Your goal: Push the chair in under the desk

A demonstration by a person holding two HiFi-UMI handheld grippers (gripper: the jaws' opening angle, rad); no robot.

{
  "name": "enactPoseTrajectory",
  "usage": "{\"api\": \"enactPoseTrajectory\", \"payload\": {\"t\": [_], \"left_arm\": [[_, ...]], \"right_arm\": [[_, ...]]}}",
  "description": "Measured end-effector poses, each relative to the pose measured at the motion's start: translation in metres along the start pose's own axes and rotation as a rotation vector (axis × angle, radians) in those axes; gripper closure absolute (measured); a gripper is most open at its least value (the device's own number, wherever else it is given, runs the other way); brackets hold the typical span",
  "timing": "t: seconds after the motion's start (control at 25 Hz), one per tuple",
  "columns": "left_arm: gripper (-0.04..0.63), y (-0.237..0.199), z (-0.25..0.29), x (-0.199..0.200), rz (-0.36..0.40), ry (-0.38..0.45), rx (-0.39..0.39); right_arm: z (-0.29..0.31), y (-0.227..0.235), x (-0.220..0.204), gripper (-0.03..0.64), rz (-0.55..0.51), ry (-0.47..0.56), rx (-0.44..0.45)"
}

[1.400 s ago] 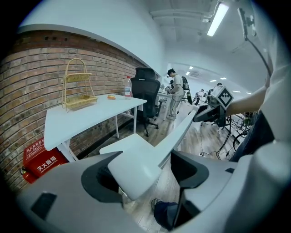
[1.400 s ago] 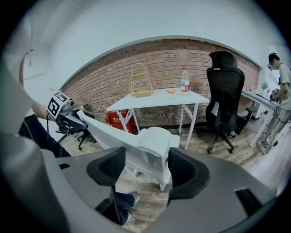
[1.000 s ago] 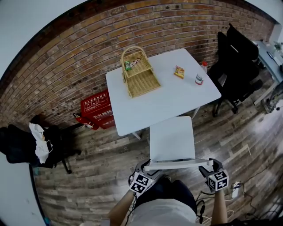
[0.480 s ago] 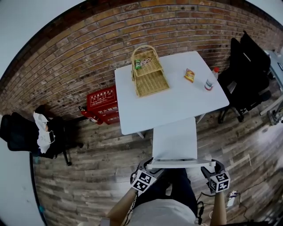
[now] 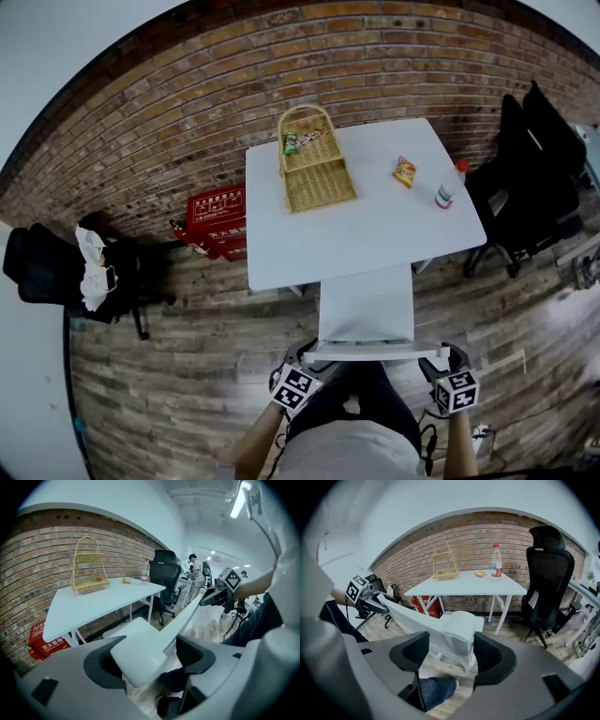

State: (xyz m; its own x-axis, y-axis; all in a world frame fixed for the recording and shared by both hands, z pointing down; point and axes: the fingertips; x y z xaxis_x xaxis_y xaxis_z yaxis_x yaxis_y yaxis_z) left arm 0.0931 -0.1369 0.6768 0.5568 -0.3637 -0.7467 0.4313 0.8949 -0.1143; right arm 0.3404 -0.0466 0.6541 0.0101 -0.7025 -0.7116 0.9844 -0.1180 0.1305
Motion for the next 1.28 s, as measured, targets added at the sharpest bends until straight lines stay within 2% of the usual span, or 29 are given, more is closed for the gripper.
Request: {"api": "enactPoseTrajectory", "payload": {"t": [0.52, 1.28], "left_arm": [[0.256, -0.002, 0.022, 0.027, -0.023, 0.026, 0.074], [0.253, -0.025, 0.047, 0.055, -0.073, 0.049, 0.132]], "right_arm": [[0.018, 0.039, 0.021, 0.319, -0.047, -0.018, 0.047], [0.051, 0.071, 0.062, 0.319, -0.095, -0.016, 0.084]]}}
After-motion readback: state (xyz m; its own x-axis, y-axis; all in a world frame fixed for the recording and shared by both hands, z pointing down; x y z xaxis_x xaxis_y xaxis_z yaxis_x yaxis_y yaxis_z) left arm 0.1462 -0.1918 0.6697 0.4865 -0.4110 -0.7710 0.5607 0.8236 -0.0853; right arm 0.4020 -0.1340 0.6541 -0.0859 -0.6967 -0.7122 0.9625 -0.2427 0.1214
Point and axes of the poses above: the fingertips, and each gripper's own axes: z forward along the fingers, y to its right, x out of its top, and after that the axes turned 1 degree about y, right-handed
